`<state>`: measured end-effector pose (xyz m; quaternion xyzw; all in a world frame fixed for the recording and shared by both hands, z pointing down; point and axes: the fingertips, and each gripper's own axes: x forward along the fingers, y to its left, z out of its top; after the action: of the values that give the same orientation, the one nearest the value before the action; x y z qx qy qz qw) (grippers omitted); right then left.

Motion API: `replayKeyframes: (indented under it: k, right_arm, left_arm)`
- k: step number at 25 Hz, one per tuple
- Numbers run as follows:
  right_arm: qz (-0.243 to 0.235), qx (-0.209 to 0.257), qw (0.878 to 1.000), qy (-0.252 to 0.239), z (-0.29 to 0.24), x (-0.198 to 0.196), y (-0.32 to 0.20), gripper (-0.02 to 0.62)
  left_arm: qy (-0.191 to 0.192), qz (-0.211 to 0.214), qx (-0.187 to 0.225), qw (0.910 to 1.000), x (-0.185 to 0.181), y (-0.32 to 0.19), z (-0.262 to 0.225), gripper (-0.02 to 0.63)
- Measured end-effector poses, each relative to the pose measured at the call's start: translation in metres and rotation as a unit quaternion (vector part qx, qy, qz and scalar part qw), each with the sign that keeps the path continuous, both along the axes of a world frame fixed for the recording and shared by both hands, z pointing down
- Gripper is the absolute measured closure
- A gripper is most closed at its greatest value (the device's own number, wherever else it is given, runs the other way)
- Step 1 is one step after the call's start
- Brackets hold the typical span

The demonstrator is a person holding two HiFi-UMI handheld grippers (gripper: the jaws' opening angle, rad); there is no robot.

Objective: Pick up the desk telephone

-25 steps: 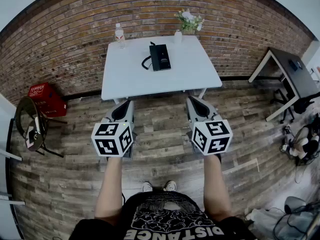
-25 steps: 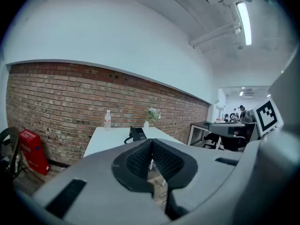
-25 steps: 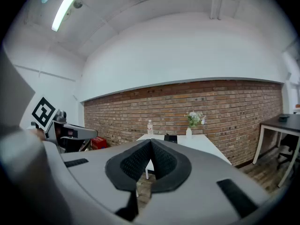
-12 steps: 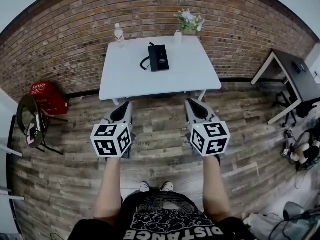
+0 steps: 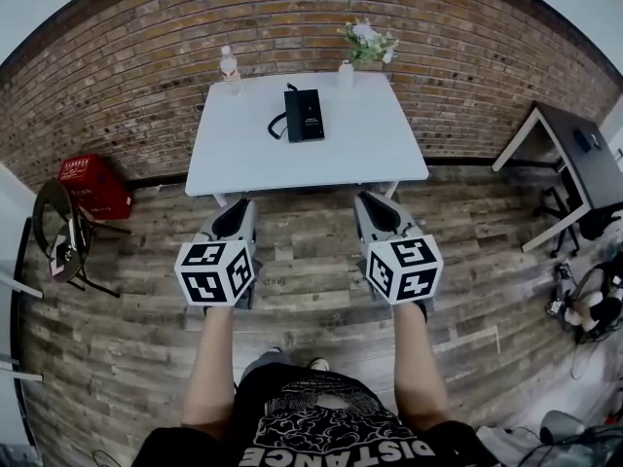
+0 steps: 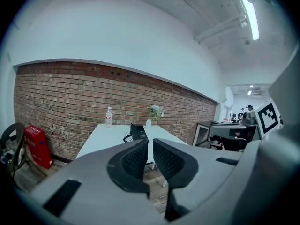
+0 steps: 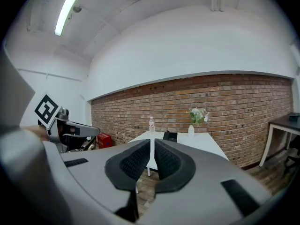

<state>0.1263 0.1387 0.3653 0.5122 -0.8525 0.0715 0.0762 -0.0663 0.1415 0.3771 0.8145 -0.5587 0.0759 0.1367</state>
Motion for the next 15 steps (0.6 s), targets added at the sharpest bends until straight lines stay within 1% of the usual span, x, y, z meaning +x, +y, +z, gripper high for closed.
replayKeyframes:
  k: [4, 8, 13, 15]
  right_arm:
    - [0.000, -0.002, 1.000, 0.001, 0.002, 0.001, -0.011, 0.588]
    - [0.003, -0.006, 1.000, 0.001, 0.008, 0.001, -0.027, 0.565]
    - [0.011, -0.015, 1.000, 0.004, 0.020, 0.000, -0.062, 0.555]
    - [0.015, -0.020, 1.000, 0.007, 0.024, -0.002, -0.080, 0.542]
  left_arm:
    - [0.002, 0.002, -0.002, 1.0000, 0.002, -0.010, 0.003, 0.577]
    - [0.003, 0.005, -0.005, 1.0000, 0.001, -0.029, 0.008, 0.551]
    - [0.010, 0.014, -0.009, 0.9998, -0.002, -0.071, 0.017, 0.520]
    - [0.012, 0.020, -0.012, 0.9997, -0.004, -0.092, 0.021, 0.510]
